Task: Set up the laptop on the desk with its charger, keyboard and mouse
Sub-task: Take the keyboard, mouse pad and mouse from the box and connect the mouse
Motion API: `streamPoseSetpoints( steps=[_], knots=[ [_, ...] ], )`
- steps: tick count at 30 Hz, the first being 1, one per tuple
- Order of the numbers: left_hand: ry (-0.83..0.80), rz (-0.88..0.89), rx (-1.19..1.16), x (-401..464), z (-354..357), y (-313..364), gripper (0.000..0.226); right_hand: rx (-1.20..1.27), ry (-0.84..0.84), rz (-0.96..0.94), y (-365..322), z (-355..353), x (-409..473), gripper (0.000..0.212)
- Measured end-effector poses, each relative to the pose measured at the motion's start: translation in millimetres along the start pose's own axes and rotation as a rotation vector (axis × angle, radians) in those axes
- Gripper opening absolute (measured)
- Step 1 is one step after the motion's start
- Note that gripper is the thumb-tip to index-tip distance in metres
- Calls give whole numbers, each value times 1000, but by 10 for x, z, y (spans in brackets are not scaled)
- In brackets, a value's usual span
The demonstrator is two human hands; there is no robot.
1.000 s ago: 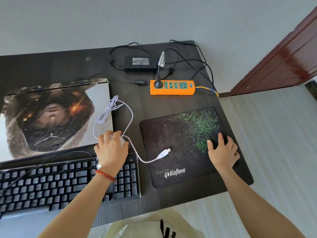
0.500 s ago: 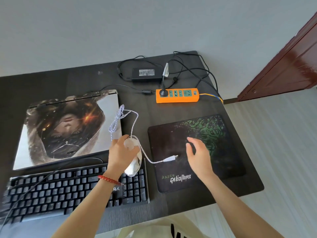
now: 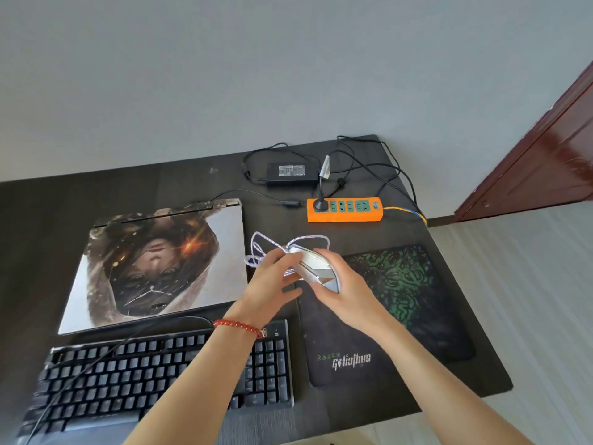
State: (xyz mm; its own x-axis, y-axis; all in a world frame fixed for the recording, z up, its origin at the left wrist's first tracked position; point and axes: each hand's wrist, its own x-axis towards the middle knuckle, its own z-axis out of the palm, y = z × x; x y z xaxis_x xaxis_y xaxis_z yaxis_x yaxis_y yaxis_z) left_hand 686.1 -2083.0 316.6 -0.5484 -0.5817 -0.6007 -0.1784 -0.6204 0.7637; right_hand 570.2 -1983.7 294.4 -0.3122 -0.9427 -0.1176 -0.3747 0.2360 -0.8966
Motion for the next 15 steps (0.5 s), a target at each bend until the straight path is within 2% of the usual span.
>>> streamPoseSetpoints(
  steps=[3,6,8,10,13,15],
  knots=[
    [60,-99,111,171,66,37,31,-70,-55,38,32,-328,-17,47],
    [255,-145,207,356,153,8,13,55,-88,213,181,-517,-92,49],
    [361,-121,382,447,172,-94,16,117,-77,296,308,-566,-217,51],
    [448,-80,491,510,144,-187,22,131,-45,293,432,-588,-334,53],
    [534,-36,492,539,130,-227,33,153,46,267,553,-649,-482,59],
    [532,-27,488,530,116,-221,37,213,117,277,601,-720,-508,59]
  ],
)
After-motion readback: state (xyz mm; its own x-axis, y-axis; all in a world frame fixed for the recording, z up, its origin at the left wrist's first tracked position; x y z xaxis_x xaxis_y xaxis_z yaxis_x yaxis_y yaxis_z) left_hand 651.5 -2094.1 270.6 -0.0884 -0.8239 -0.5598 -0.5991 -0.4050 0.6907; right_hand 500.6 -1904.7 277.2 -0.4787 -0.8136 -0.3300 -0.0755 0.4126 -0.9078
